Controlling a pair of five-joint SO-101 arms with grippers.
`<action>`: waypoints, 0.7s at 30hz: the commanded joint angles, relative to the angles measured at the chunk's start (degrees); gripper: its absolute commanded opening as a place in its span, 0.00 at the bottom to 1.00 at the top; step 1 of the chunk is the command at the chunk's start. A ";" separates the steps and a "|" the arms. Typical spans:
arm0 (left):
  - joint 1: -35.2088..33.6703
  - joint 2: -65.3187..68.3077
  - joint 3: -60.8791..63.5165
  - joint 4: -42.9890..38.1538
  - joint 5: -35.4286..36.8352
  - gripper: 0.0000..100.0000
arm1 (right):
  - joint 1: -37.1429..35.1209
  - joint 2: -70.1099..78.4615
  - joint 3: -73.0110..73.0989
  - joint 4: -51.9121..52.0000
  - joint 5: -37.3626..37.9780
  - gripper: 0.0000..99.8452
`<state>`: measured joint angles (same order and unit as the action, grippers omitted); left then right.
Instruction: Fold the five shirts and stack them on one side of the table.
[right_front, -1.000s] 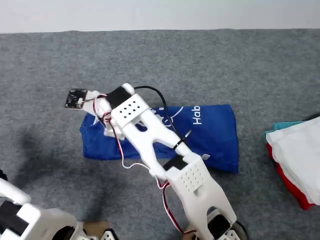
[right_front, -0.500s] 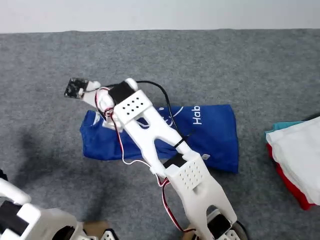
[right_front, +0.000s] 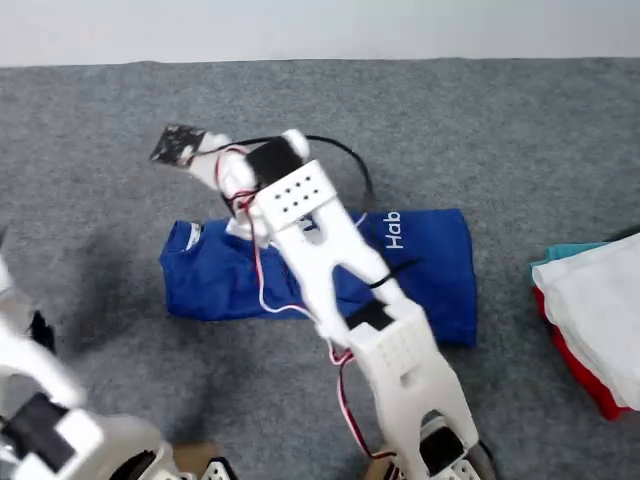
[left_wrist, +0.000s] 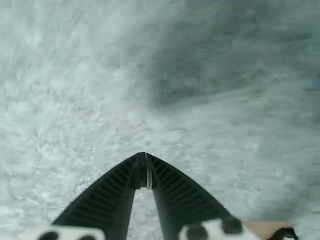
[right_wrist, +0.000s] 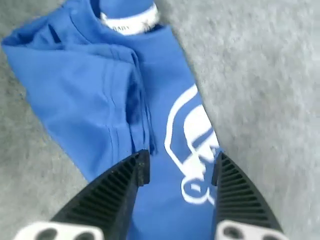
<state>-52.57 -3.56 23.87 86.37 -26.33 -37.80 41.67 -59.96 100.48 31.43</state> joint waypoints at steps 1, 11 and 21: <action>8.97 -8.53 -0.92 2.46 0.00 0.00 | 3.82 -10.07 5.89 2.33 -3.52 0.22; 34.02 -7.30 -1.36 -3.52 7.21 0.00 | 13.49 -25.63 27.43 2.15 -10.81 0.17; 44.92 11.78 -13.14 -4.92 7.82 0.00 | 24.48 -40.13 42.99 2.07 -11.96 0.17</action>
<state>-9.85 5.05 14.64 82.33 -18.68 -15.91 8.18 -19.08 100.48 19.82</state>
